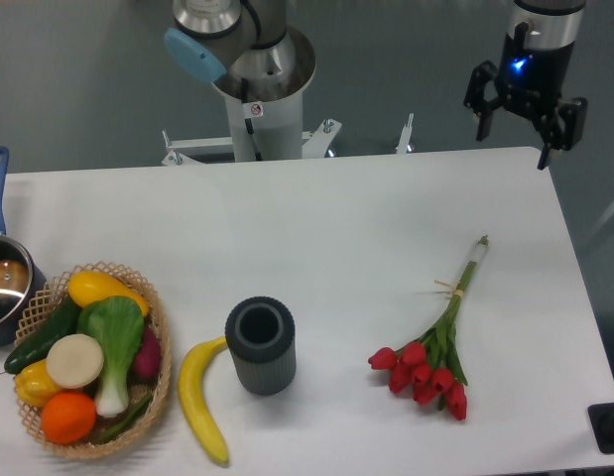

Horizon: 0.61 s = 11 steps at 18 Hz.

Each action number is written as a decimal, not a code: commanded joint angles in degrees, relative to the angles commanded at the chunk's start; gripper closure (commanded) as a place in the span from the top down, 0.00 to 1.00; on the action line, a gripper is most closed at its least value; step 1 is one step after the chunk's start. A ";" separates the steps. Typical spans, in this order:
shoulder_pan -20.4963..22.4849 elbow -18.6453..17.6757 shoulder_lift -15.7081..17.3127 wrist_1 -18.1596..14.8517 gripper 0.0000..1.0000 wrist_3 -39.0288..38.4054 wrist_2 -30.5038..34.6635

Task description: Pick up the flowers from the table

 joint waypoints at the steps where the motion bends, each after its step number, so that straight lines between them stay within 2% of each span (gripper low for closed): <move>1: -0.17 -0.09 0.00 0.18 1.00 0.09 0.09; 11: -0.79 -1.58 -0.44 1.23 1.00 -0.79 0.62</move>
